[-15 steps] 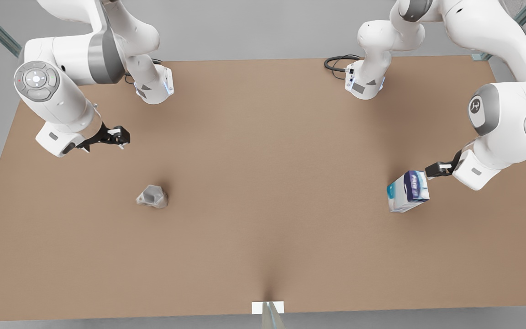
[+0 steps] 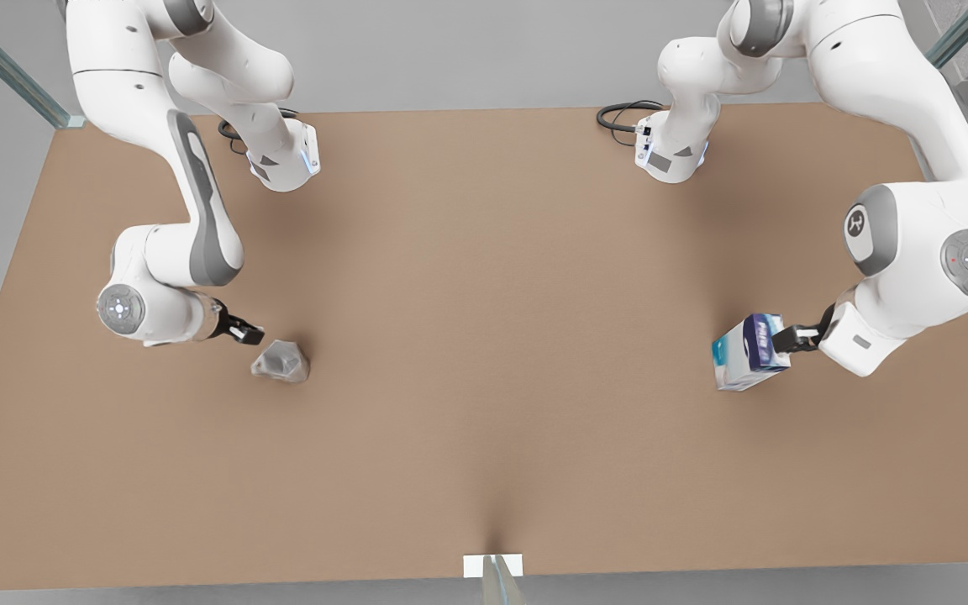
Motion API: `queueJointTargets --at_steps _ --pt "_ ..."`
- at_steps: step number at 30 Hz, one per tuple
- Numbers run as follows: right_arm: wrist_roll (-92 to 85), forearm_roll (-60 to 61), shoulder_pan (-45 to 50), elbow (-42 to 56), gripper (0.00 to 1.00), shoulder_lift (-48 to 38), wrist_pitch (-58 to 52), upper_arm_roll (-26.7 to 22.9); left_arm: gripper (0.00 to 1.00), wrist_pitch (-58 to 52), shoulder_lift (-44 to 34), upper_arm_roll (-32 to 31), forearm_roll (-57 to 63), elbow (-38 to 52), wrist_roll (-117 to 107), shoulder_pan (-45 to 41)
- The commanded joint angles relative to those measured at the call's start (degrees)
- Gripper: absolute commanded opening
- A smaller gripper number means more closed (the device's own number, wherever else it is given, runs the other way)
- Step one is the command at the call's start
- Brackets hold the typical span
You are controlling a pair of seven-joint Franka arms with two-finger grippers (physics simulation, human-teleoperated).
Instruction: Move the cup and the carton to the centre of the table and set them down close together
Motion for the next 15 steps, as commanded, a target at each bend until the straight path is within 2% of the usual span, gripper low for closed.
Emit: queueJointTargets --at_steps 1,15 --pt "0.26 0.01 0.0 -0.59 1.0 0.11 0.85 0.0 1.0 -0.1 -0.04 -0.01 -0.07 0.0 0.0 0.06" --pt "0.79 5.27 0.88 0.81 1.0 7.4 6.31 0.0 1.0 0.34 0.4 -0.01 0.02 -0.09 0.09 -0.02"
